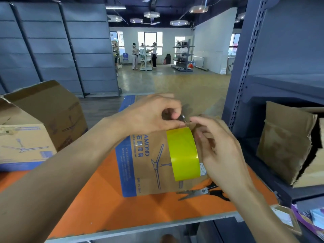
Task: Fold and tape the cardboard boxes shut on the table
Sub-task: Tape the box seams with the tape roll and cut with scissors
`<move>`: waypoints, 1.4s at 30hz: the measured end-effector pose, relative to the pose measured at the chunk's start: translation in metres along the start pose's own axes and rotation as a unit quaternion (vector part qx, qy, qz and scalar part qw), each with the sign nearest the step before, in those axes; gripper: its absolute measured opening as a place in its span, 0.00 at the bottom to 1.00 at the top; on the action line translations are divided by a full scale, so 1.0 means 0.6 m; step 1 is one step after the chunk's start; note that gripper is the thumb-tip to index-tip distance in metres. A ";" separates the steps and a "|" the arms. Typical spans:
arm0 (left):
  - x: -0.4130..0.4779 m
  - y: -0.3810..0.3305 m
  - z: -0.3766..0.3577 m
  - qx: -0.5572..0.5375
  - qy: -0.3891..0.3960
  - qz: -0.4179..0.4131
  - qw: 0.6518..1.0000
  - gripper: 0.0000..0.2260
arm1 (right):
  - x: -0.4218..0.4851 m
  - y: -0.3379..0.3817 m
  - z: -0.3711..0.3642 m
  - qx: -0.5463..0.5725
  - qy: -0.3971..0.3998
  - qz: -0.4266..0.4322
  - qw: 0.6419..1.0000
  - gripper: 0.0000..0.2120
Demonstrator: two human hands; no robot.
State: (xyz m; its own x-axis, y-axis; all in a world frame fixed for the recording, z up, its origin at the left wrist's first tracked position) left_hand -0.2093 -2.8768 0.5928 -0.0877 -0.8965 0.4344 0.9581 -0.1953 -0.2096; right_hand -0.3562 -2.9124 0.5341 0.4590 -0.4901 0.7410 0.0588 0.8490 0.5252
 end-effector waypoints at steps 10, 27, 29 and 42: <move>-0.007 0.015 -0.004 -0.055 -0.021 0.029 0.998 0.11 | -0.075 0.043 -0.047 0.180 0.075 -0.078 0.978 0.20; -0.007 0.023 -0.011 -0.045 0.002 0.051 0.998 0.13 | -0.123 0.016 -0.059 0.140 0.032 -0.196 0.970 0.28; -0.011 0.019 -0.011 -0.011 -0.003 0.038 0.999 0.13 | -0.125 0.016 -0.061 0.141 0.040 -0.205 0.968 0.24; -0.051 -0.004 -0.012 0.041 -0.044 0.042 0.997 0.16 | -0.134 -0.137 -0.024 -0.193 0.199 -0.160 0.947 0.22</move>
State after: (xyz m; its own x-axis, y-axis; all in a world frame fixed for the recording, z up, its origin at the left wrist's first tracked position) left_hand -0.2107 -2.8521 0.5737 0.0153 -0.8696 0.4935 0.9806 -0.0833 -0.1773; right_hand -0.3850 -2.9398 0.4255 0.6556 -0.6870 0.3133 0.5361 0.7158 0.4475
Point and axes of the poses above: each hand's wrist, its own x-axis towards the middle knuckle, its own z-axis out of the back of the hand, y = z × x, the point moved 9 cm from there along x, towards the middle knuckle, and after that the axes turned 3 degrees about z, right-handed, at the moved point
